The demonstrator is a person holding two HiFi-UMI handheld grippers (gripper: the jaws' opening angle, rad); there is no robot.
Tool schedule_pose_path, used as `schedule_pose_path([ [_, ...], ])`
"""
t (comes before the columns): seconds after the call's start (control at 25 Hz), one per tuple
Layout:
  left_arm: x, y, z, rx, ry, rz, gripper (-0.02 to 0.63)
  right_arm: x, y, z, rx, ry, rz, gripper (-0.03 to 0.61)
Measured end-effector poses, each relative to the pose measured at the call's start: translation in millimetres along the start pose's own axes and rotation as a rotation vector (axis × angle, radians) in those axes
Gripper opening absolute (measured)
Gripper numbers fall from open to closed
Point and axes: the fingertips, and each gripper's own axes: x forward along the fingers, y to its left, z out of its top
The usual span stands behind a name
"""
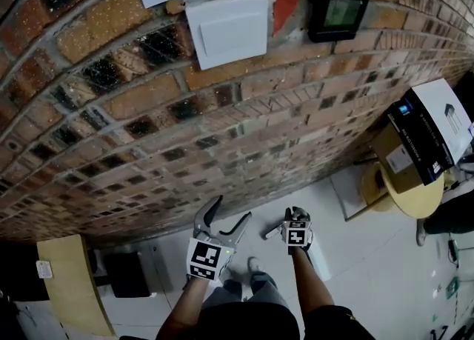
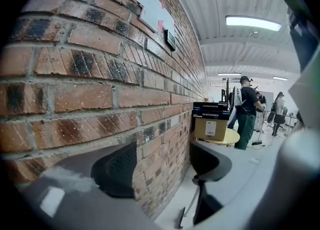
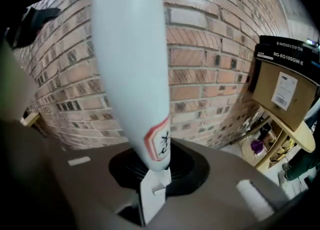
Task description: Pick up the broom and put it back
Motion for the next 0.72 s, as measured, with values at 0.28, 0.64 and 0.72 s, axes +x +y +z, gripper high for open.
schedule_pose_path([
  [0.28,-21.1,20.7,-19.8,-0.018,0.036,0.078,0.334,64.3,17.2,44.4,0.003,0.030,0.046,0.066],
  [0.64,-59.5,40.1,-21.8,-0.015,0.006,0.170,0.325,95.2,39.2,67.4,0.015,0.040,0.140,0.194],
  [0.72,-65.4,42.4,-23.4,-0.021,0.000,0.173,0.325,93.1,42.4,76.7,-0.015,0.026,0.170,0.272],
])
